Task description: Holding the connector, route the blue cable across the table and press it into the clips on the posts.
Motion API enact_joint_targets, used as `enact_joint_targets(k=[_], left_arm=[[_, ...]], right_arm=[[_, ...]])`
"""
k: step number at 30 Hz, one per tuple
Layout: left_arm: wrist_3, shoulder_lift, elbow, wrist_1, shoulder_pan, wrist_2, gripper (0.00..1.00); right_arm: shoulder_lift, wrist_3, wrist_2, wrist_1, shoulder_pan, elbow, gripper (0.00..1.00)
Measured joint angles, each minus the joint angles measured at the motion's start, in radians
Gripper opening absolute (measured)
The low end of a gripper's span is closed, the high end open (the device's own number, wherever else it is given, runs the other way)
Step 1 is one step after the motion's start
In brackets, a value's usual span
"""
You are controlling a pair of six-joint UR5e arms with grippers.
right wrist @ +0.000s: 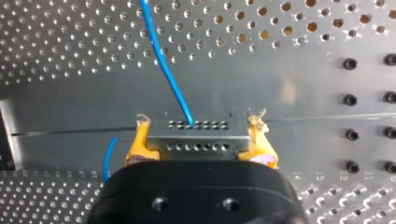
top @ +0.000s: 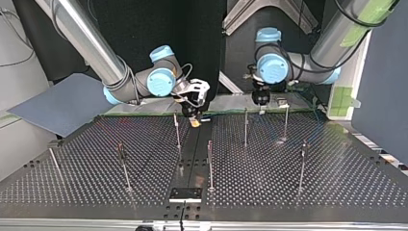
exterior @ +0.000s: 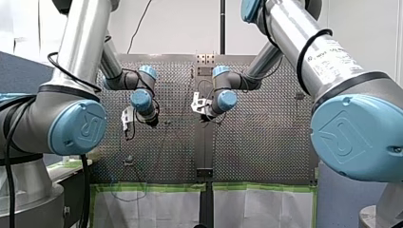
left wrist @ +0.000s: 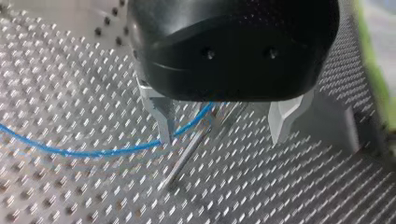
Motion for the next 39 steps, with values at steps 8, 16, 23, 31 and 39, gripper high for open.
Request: enact_joint_targets(k=[8, 16, 23, 31, 39], left_arm=[[-0.023, 0.071, -0.032, -0.014, -0.050, 0.067, 1.00], [-0.074, 0.084, -0.032, 0.046, -0.105, 0.115, 1.00], [-0.103, 0.026, 0.005, 0.093, -0.135, 0.066, 1.00], [-0.096, -0.035, 0.050, 0.107, -0.135, 0.029, 1.00], [-0.099, -0.103, 0.114, 0.119, -0.138, 0.018, 1.00]], right_arm=[[0.000, 0.000, 0.000, 0.001, 0.001, 0.000, 0.00], [-0.001, 0.000, 0.000, 0.003, -0.001, 0.000, 0.00], [-0.004, 0.000, 0.000, 0.003, -0.010, -0.001, 0.00], [-0.006, 0.000, 0.000, 0.003, -0.016, -0.001, 0.00], [-0.006, 0.000, 0.000, 0.002, -0.017, -0.001, 0.00]])
